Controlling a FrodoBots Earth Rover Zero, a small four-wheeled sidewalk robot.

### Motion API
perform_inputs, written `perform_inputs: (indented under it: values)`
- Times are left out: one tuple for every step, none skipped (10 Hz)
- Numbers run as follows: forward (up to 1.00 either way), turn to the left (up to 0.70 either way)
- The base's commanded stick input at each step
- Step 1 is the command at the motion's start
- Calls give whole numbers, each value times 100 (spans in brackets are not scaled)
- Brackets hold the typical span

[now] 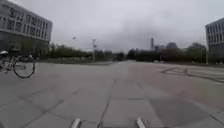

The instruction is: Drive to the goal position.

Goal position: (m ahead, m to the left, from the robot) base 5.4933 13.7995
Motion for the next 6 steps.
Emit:
perform_inputs:
  values:
    - [100, 1]
    - [100, 1]
    - [100, 1]
    - [100, 1]
    - [100, 1]
    - [100, 1]
